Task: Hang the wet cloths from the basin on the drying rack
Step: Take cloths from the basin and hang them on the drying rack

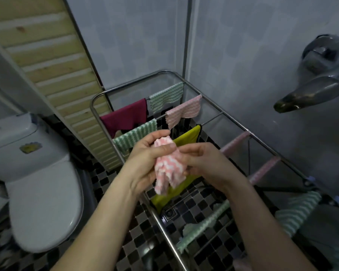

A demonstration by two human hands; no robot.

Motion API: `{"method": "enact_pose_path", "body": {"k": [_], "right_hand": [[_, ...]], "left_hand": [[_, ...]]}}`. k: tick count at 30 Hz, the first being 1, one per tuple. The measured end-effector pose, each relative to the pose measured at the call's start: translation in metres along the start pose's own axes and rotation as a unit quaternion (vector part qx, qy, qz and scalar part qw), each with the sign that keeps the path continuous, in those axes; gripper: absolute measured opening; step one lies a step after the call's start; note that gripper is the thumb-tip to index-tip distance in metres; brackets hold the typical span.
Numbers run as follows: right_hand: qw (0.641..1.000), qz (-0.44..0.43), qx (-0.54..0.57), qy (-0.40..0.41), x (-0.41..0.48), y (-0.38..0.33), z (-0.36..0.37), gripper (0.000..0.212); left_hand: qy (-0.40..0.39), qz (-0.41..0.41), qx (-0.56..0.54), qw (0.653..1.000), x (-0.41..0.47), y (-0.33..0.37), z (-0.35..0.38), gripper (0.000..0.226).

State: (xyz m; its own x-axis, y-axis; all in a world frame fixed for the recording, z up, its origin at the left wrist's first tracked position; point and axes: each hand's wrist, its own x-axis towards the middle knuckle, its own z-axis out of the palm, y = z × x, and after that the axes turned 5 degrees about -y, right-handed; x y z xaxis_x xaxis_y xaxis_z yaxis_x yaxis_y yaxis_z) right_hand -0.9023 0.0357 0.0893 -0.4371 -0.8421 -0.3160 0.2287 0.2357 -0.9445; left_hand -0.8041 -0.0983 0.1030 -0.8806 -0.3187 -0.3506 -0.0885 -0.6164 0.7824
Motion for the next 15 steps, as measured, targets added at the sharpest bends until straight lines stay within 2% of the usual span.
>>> {"method": "enact_pose_path", "body": {"k": [2,4,7,9,12,13,15], "right_hand": [[1.000,-0.010,0.013,0.017,-0.003,-0.002,0.008,0.017],[0.998,-0.002,0.057,0.031,-0.006,-0.006,0.021,0.017],[0.988,0.016,0.148,0.045,-0.011,-0.012,0.038,0.019],[0.984,0.020,0.163,0.073,-0.012,-0.013,0.049,0.019],[0.990,-0.012,0.077,0.115,-0.014,-0.011,0.063,0.015],[0.993,-0.031,0.033,0.112,-0.017,-0.011,0.068,0.020],[0.995,-0.056,-0.027,0.081,-0.020,-0.015,0.074,0.044]], "left_hand": [[-0.024,0.014,0.005,1.000,-0.010,0.006,-0.010,0.054],[-0.039,0.024,0.029,0.999,-0.024,0.013,-0.024,0.056],[-0.044,0.024,0.083,0.995,-0.039,0.021,-0.043,0.048],[-0.046,0.020,0.119,0.992,-0.047,0.026,-0.049,0.040],[-0.020,0.052,0.161,0.985,-0.052,0.033,-0.049,0.029],[-0.007,0.070,0.177,0.982,-0.053,0.036,-0.046,0.026],[0.012,0.106,0.214,0.971,-0.052,0.040,-0.038,0.019]]}}
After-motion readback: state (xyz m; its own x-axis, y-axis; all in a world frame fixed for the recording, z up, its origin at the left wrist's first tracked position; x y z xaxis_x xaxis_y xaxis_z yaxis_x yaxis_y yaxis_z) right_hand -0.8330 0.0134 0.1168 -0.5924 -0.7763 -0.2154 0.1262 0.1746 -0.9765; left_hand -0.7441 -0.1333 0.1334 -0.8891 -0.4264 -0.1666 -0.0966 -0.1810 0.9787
